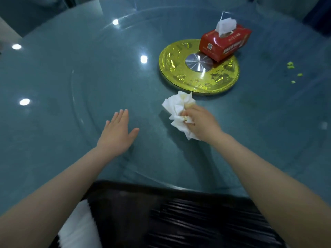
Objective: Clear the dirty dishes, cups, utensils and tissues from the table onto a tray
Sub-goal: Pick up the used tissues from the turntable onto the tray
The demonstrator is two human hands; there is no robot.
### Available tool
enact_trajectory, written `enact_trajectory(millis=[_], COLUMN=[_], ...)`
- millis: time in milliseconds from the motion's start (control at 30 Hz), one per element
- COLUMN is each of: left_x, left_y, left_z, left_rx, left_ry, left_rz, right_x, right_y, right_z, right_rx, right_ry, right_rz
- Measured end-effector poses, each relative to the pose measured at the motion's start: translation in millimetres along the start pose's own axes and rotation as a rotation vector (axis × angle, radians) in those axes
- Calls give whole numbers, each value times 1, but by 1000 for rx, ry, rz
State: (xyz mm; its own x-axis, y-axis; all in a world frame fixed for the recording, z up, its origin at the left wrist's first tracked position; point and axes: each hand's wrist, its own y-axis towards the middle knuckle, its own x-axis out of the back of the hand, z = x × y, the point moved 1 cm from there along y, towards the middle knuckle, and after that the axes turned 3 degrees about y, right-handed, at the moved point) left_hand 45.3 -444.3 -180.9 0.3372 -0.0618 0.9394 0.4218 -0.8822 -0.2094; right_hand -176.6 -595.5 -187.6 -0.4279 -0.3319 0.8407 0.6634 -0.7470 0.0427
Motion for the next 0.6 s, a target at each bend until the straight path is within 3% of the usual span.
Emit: enact_trajectory(millis=[267, 600], left_x=[30, 41], left_y=[-92, -241], left_z=[-25, -11], left_rx=[-81, -74], left_ry=[-265, -637], left_rz=[-3, -66], right_x=[15, 58], right_y=[-94, -269], right_z=[19, 47], right_rx=[-208, -286], right_ry=[7, -117], right_rz=[190, -89])
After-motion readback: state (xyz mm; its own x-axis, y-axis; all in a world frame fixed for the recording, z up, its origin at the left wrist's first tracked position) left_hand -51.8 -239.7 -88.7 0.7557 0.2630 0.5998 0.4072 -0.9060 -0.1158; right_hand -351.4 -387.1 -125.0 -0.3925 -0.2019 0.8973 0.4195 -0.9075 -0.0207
